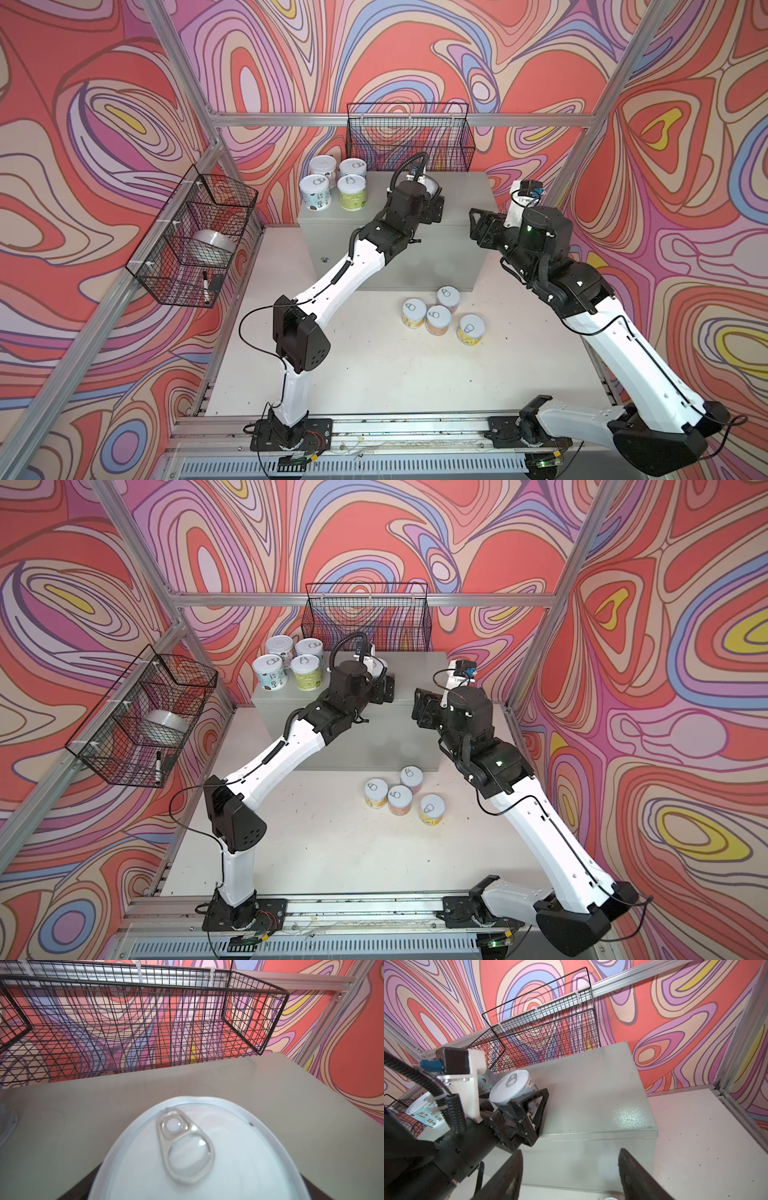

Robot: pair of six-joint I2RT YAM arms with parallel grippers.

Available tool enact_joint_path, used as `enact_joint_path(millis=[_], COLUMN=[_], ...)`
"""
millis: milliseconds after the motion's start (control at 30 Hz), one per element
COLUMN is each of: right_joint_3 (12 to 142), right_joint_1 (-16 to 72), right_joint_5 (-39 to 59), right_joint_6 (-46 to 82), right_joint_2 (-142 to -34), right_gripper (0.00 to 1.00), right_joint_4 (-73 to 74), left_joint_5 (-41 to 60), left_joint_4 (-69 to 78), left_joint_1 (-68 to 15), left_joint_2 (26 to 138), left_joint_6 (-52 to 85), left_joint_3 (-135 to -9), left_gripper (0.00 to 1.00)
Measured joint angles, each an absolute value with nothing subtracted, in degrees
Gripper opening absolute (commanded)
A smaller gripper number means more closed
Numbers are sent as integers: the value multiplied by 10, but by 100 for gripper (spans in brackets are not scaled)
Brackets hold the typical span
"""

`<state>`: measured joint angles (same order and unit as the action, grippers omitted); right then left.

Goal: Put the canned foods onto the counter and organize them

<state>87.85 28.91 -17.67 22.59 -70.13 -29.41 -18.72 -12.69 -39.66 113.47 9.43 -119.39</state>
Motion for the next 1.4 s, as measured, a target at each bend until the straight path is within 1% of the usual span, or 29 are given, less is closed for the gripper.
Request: enact_joint_path(millis=[367, 800, 1000, 1233, 1400], right_joint_3=[903, 984, 1026, 1088, 1100], right_joint_1=[260, 236, 234, 234, 234], right_joint_5=[-141, -140, -142, -142, -134], right_joint_6=[232, 216, 199, 175, 164], right_joint_2=[-749, -834, -891, -964, -996], right_gripper=[74, 74, 74, 74, 74], right_joint_4=[-289, -292, -297, -302, -306], left_joint_5=[-178, -176, -187, -217, -259], left_joint_4=[-122, -121, -107, -105, -107], left_joint_1=[-397, -400, -408, -417, -416], left_joint_2=[1081, 1013, 941, 814, 725], left_joint_6=[90, 90, 90, 92, 86], left_joint_3=[-1165, -1109, -1064, -1009, -953], left_gripper=[100, 100, 100, 100, 100])
